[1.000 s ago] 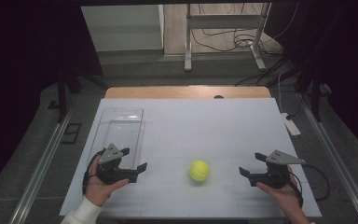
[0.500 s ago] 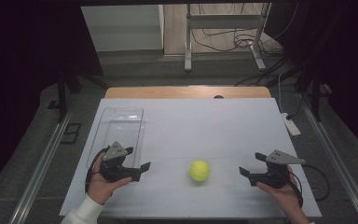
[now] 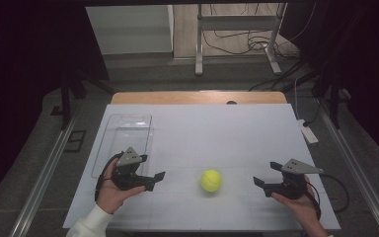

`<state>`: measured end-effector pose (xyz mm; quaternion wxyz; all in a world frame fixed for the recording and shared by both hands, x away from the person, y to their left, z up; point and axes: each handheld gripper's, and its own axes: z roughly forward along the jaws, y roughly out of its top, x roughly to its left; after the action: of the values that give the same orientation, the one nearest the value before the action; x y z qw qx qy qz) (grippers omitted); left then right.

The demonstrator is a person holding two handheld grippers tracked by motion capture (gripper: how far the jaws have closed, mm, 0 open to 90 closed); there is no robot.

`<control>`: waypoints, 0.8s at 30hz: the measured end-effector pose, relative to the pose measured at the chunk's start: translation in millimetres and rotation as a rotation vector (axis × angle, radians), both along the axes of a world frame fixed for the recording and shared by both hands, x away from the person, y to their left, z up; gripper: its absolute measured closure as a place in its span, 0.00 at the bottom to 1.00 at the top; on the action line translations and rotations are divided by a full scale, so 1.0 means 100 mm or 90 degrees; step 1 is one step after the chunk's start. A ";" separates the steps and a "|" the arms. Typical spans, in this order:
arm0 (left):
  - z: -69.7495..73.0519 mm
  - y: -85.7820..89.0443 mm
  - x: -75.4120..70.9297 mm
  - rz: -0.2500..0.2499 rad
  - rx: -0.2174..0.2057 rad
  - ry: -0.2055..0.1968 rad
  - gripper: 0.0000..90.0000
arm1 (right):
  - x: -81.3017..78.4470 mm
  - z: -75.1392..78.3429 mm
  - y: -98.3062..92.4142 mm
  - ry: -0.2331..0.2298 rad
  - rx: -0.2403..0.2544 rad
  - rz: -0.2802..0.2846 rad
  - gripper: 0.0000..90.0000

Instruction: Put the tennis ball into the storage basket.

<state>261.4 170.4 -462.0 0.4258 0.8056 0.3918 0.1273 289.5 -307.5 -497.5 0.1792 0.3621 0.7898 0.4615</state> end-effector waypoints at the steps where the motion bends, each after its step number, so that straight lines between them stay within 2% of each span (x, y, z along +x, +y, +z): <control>1: 0.01 -0.01 0.01 -0.002 0.000 0.001 0.13 | 0.00 0.00 0.00 -0.001 0.001 0.001 0.12; 10: 0.06 -0.09 0.05 -0.020 0.006 0.012 0.13 | 0.00 0.00 0.00 0.000 0.002 0.002 0.12; 24: 0.05 -0.22 0.11 -0.049 0.019 0.034 0.12 | 0.00 -0.01 0.00 0.005 0.002 0.003 0.12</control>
<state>272.4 148.3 -457.2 0.4074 0.8296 0.3697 0.0953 289.6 -307.7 -498.2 0.1747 0.3624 0.7904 0.4619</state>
